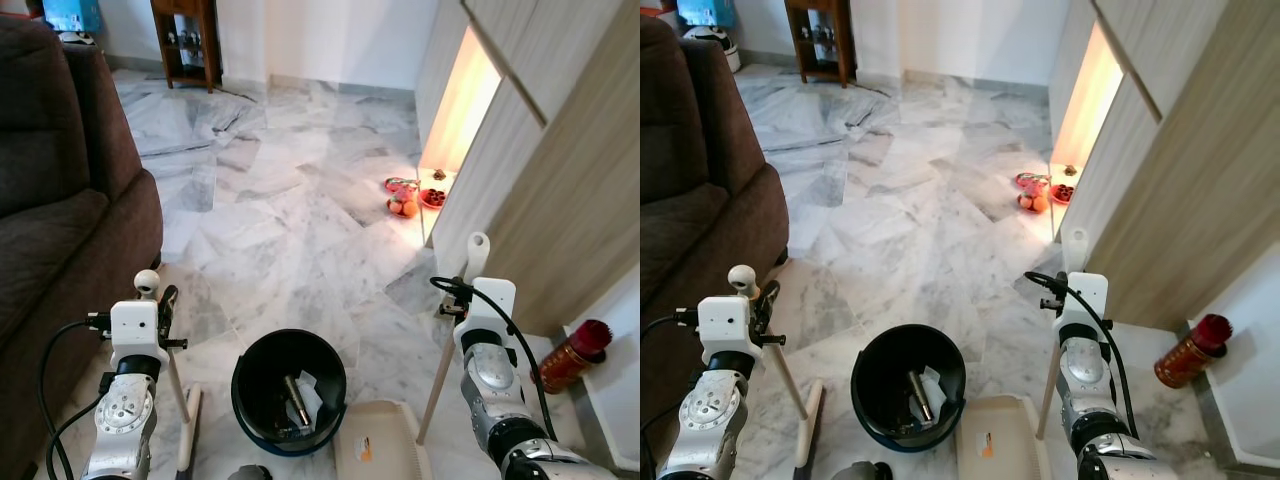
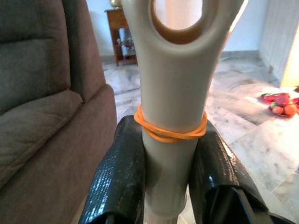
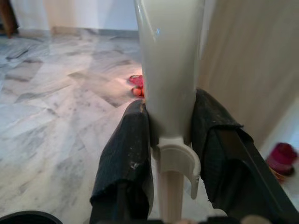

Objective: Sweep floor

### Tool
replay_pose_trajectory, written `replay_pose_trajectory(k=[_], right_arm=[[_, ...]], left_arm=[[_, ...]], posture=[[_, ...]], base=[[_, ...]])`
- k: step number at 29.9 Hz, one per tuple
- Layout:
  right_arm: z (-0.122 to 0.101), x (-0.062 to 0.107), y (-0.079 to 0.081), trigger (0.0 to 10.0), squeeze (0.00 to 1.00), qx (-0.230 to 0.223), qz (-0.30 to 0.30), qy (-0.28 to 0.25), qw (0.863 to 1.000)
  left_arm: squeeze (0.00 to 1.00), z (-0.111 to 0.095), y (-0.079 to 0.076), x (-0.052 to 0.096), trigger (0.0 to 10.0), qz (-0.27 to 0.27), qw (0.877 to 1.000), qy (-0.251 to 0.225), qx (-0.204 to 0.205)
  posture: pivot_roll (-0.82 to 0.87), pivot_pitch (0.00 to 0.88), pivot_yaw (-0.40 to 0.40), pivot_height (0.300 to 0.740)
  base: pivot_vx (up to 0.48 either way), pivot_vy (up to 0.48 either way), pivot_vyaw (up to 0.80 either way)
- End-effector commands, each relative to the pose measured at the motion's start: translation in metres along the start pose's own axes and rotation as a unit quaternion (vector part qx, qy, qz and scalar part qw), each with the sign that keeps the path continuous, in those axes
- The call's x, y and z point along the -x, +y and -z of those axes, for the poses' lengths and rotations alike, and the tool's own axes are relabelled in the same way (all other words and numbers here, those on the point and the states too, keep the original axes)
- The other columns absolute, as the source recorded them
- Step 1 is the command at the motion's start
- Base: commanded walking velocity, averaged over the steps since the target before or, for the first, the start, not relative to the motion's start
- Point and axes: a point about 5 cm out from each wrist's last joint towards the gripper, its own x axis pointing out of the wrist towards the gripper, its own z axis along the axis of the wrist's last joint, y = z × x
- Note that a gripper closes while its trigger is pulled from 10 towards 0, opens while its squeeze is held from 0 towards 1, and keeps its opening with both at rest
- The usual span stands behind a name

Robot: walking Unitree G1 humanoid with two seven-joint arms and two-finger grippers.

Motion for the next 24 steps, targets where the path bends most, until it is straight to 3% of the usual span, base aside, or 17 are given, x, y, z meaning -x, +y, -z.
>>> replay_pose_trajectory(k=[1, 16, 24], right_arm=[[-0.0108, -0.0055, 0.0010, 10.0, 0.00, 0.002, -0.004, -0.020, 1.000], [-0.0108, -0.0057, 0.0011, 10.0, 0.00, 0.003, -0.004, -0.019, 1.000], [-0.0101, -0.0058, -0.0001, 10.0, 0.00, 0.003, -0.003, -0.016, 1.000]], left_arm=[[0.00, 0.0006, 0.0014, 0.0025, 10.0, 0.000, 1.000, -0.001, -0.003], [0.00, 0.0016, 0.0025, 0.0037, 10.0, -0.006, 1.000, -0.001, -0.003], [0.00, 0.0024, 0.0017, 0.0033, 10.0, -0.010, 1.000, 0.002, -0.005]], posture=[[0.13, 0.000, -0.044, 0.740], [0.14, 0.000, -0.054, 0.740], [0.13, 0.000, -0.056, 0.740]], base=[[-0.255, 0.000, 0.00], [-0.255, 0.000, 0.00], [0.000, 0.000, 0.00]])
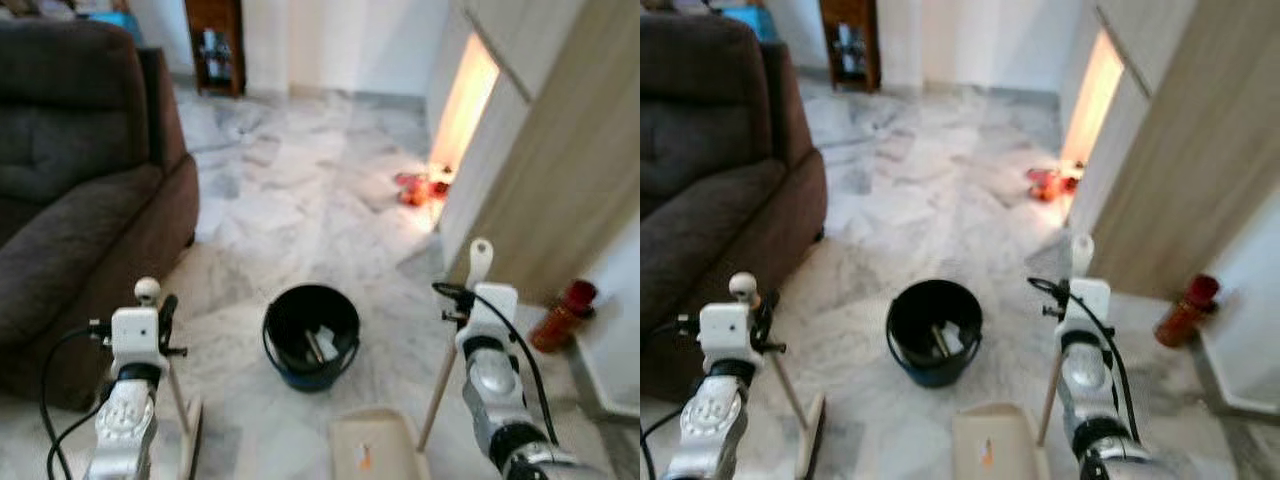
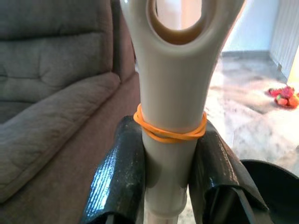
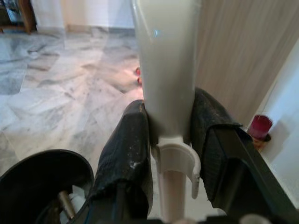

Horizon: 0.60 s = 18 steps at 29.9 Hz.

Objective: Sweep floor

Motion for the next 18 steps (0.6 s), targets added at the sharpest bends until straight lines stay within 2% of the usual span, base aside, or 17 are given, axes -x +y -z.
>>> replay_pose_trajectory(k=[1, 13, 18], right_arm=[[-0.0108, -0.0055, 0.0008, 10.0, 0.00, -0.003, -0.001, -0.019, 1.000], [-0.0082, -0.0066, -0.0015, 10.0, 0.00, -0.019, 0.005, -0.001, 1.000], [-0.0057, -0.0069, -0.0051, 10.0, 0.00, -0.028, 0.005, 0.012, 1.000]], left_arm=[[0.00, -0.0056, 0.0005, -0.0029, 10.0, -0.001, 1.000, -0.014, -0.007], [0.00, -0.0052, -0.0009, -0.0036, 10.0, -0.004, 1.000, -0.013, -0.002], [0.00, -0.0042, -0.0027, -0.0026, 10.0, -0.010, 1.000, -0.012, 0.000]], posture=[[0.13, 0.000, -0.056, 0.740], [0.14, 0.000, -0.063, 0.740], [0.13, 0.000, -0.081, 0.740]], base=[[0.000, 0.000, 0.00], [0.000, 0.000, 0.00], [0.000, 0.000, -0.72]])
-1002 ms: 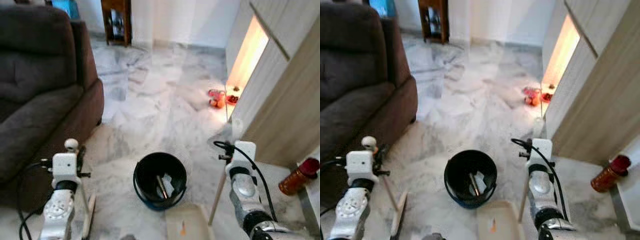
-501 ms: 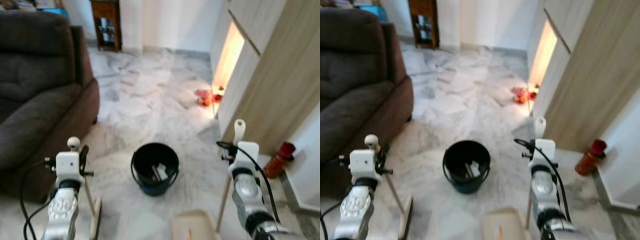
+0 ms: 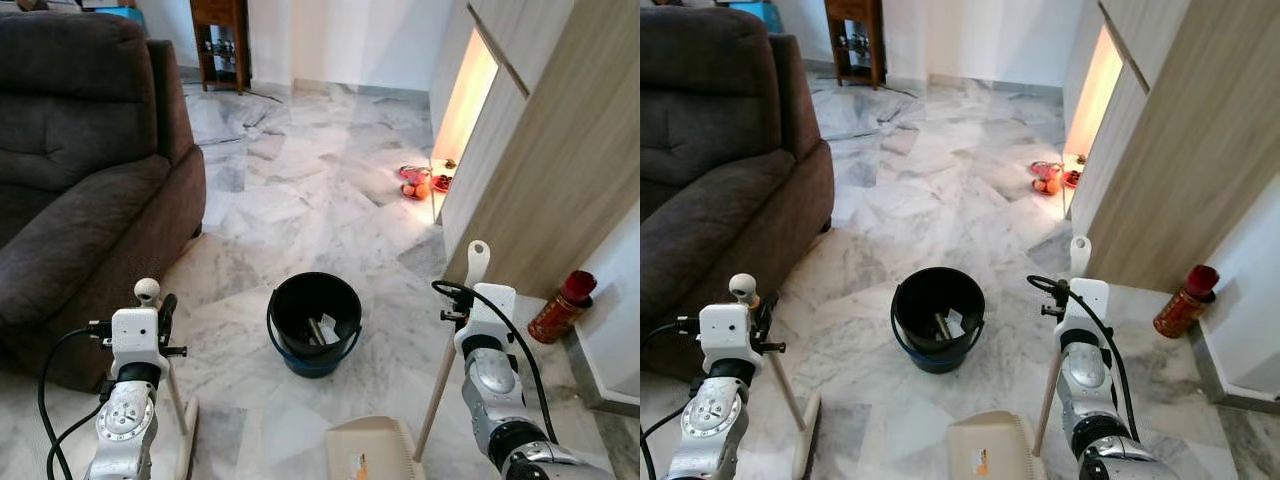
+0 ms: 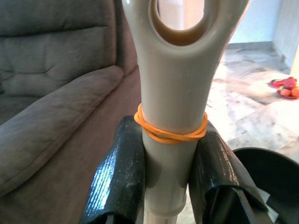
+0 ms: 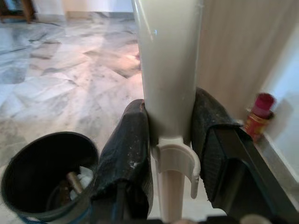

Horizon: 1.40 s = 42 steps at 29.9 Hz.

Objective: Sweep floor

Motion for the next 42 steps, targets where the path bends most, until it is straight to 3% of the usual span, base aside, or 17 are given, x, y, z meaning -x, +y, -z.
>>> replay_pose_trajectory(k=[1, 7, 17, 26, 28, 33, 37, 42], right_arm=[[-0.007, -0.005, -0.008, 10.0, 0.00, -0.008, 0.014, -0.007, 1.000], [-0.001, -0.003, -0.020, 10.0, 0.00, -0.022, 0.032, 0.017, 0.999], [0.001, -0.003, -0.032, 10.0, 0.00, -0.003, 0.032, 0.033, 0.999], [0.001, -0.003, -0.043, 10.0, 0.00, -0.012, 0.053, 0.034, 0.998], [0.002, -0.002, -0.040, 10.0, 0.00, -0.017, 0.069, 0.035, 0.997], [0.003, -0.001, -0.026, 10.0, 0.00, 0.004, 0.044, 0.029, 0.999], [0.006, 0.000, -0.019, 10.0, 0.00, 0.006, 0.030, 0.027, 0.999], [0.018, 0.008, -0.017, 10.0, 0.00, -0.016, 0.064, 0.045, 0.997]], left_arm=[[0.00, -0.006, -0.003, -0.004, 10.0, -0.001, 1.000, -0.016, 0.001], [0.00, -0.001, -0.010, 0.001, 10.0, -0.006, 1.000, -0.009, 0.010], [0.00, 0.005, -0.019, 0.011, 10.0, -0.016, 1.000, -0.001, 0.024], [0.00, 0.009, -0.025, 0.015, 10.0, 0.000, 1.000, 0.011, 0.024], [0.00, 0.006, -0.017, 0.012, 10.0, 0.017, 1.000, 0.008, 0.008], [0.00, 0.014, 0.001, 0.011, 10.0, -0.010, 1.000, 0.027, 0.003], [0.00, 0.015, 0.004, 0.009, 10.0, -0.009, 0.999, 0.034, 0.000], [0.00, 0.012, 0.011, 0.001, 10.0, 0.017, 0.999, 0.036, -0.017]], posture=[[0.13, 0.000, -0.086, 0.740], [0.13, 0.000, -0.116, 0.740], [0.14, 0.000, -0.166, 0.740], [0.20, 0.000, -0.132, 0.740], [0.19, 0.000, -0.112, 0.740], [0.16, 0.000, -0.093, 0.740], [0.15, 0.000, -0.062, 0.740], [0.15, 0.000, 0.004, 0.740]], base=[[0.000, 0.000, -0.79], [0.000, 0.000, -0.79], [0.000, 0.000, -0.79], [0.000, 0.000, -0.79], [0.000, 0.000, -0.79], [0.000, 0.000, -0.79], [0.000, 0.000, -0.79], [0.000, 0.000, -0.79]])
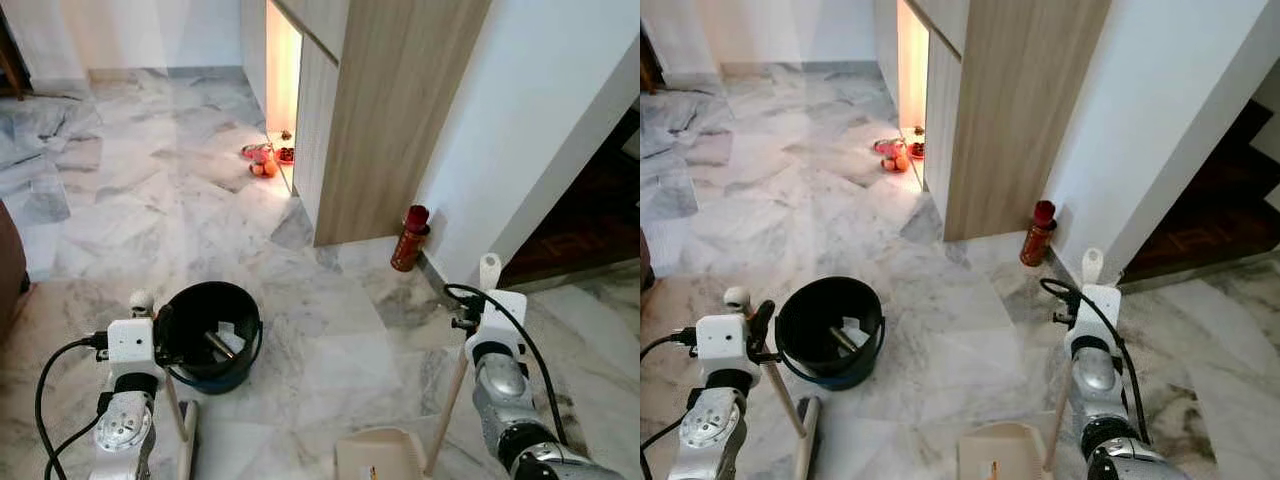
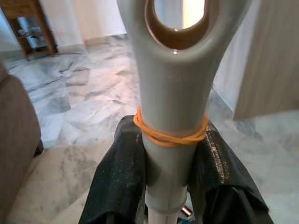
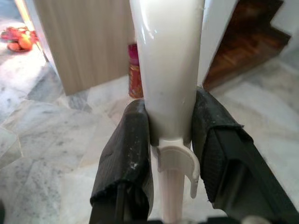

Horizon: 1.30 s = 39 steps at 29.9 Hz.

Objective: Sweep floor

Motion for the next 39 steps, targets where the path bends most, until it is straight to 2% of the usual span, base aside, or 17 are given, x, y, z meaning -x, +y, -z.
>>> replay_pose_trajectory(k=[1, 3, 8, 15, 18, 20, 26, 39], right_arm=[[-0.001, 0.000, -0.003, 10.0, 0.00, -0.011, 0.015, -0.006, 1.000], [0.002, 0.003, 0.005, 10.0, 0.00, -0.003, 0.007, -0.009, 1.000], [0.003, 0.005, 0.008, 10.0, 0.00, 0.020, 0.001, -0.015, 1.000], [0.000, 0.003, -0.002, 10.0, 0.00, 0.028, 0.006, -0.021, 0.999], [-0.001, 0.001, -0.008, 10.0, 0.00, 0.001, 0.022, -0.016, 1.000], [-0.002, 0.000, -0.010, 10.0, 0.00, -0.001, 0.025, -0.016, 1.000], [-0.007, -0.003, -0.009, 10.0, 0.00, 0.008, 0.021, -0.019, 1.000], [-0.009, -0.003, -0.011, 10.0, 0.00, 0.008, 0.022, -0.020, 1.000]], left_arm=[[0.00, 0.000, 0.006, -0.003, 10.0, 0.003, 1.000, 0.006, -0.012], [0.00, -0.004, 0.013, -0.007, 10.0, 0.000, 1.000, 0.004, -0.019], [0.00, -0.002, 0.018, -0.008, 10.0, -0.008, 1.000, 0.008, -0.019], [0.00, 0.000, 0.014, -0.009, 10.0, -0.018, 1.000, 0.016, -0.013], [0.00, 0.001, 0.016, -0.009, 10.0, -0.029, 0.999, 0.016, -0.014], [0.00, 0.002, 0.018, -0.008, 10.0, -0.034, 0.999, 0.016, -0.014], [0.00, 0.004, 0.023, -0.004, 10.0, -0.046, 0.999, 0.016, -0.013], [0.00, 0.004, 0.023, -0.004, 10.0, -0.056, 0.998, 0.015, -0.009]], posture=[[0.15, 0.000, 0.004, 0.740], [0.15, 0.000, 0.015, 0.740], [0.14, 0.000, 0.016, 0.740], [0.13, 0.000, -0.012, 0.740], [0.14, 0.000, -0.024, 0.740], [0.14, 0.000, -0.031, 0.740], [0.16, 0.000, -0.049, 0.740], [0.15, 0.000, -0.050, 0.740]], base=[[0.000, 0.000, -0.79], [0.000, 0.000, -0.79], [0.000, 0.000, -0.79], [0.000, 0.000, -0.80], [0.000, 0.000, -0.80], [0.000, 0.000, -0.80], [0.000, -0.356, -0.80], [0.000, 0.000, -0.80]])
